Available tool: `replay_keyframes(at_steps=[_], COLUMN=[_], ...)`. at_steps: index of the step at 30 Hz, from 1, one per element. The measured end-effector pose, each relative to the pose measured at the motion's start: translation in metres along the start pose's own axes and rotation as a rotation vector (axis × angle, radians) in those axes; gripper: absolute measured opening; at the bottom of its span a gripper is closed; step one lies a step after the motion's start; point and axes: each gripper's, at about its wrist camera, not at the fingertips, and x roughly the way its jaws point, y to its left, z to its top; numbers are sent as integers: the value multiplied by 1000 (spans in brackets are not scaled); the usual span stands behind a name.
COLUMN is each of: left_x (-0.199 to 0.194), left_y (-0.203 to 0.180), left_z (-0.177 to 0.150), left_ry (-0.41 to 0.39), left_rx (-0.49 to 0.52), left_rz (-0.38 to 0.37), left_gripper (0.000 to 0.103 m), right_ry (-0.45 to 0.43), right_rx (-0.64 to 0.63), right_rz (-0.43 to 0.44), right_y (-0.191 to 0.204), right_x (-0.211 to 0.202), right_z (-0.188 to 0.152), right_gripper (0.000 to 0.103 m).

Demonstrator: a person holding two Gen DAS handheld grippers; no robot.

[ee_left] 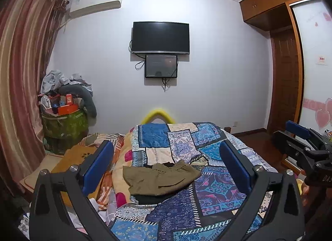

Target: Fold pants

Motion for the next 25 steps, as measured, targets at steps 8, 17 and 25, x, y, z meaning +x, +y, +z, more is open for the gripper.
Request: replay_keyframes(at_steps=[8,17,25], left_x=[1,0,4], left_y=[-4,-1,-2], left_z=[1,1,0], left_ry=[8,21,38], left_rx=[18,-7,-9], left_rz=[-11,-36,-41], left_gripper=[103,103,103], right_ry=[0,5,13], right_rx=[3,7,14], right_rz=[0,-8,-13], right_y=[0,-1,1], right_x=[0,1,3], right_z=[0,-1,-4], right_gripper=[103,103,103])
